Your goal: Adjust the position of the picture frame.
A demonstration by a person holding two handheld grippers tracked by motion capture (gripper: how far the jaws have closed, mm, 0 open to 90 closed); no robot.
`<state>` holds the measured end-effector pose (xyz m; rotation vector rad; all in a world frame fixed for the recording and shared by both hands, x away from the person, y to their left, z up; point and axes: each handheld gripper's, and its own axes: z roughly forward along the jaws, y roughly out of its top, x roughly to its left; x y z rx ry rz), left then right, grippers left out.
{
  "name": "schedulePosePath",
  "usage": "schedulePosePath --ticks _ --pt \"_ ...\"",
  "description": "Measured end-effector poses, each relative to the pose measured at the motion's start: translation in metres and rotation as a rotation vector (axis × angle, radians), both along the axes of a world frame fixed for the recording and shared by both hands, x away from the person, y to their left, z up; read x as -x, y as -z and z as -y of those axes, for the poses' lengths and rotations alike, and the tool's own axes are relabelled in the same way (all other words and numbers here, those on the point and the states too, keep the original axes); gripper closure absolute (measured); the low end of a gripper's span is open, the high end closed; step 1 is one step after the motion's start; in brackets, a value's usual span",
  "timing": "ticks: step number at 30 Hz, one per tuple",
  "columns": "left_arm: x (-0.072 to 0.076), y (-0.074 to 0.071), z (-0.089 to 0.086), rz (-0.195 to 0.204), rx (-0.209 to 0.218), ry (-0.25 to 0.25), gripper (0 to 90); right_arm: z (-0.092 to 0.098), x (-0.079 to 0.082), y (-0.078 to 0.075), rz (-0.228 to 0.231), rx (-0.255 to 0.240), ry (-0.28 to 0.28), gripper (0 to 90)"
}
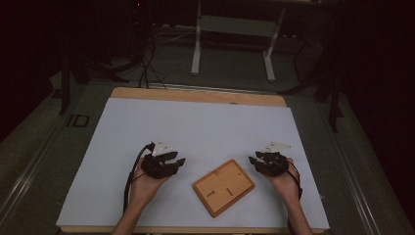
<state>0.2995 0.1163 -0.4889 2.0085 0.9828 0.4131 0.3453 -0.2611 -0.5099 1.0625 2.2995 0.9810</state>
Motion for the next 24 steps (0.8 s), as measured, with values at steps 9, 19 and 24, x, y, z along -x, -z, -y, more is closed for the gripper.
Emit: schedulePosePath --ticks 9,19,24 --pt "0.0 0.004 0.015 -0.02 -0.001 0.036 58.6 -0.001 0.0 0.003 -0.015 -0.009 -0.009 60.6" --pt "0.004 0.005 0.029 -0.032 -0.016 0.078 58.1 -0.002 0.0 0.003 -0.02 -0.015 -0.01 59.5" --pt "0.004 0.004 0.035 -0.031 -0.038 0.098 58.2 0.0 0.001 0.001 -0.015 -0.018 -0.005 58.7"
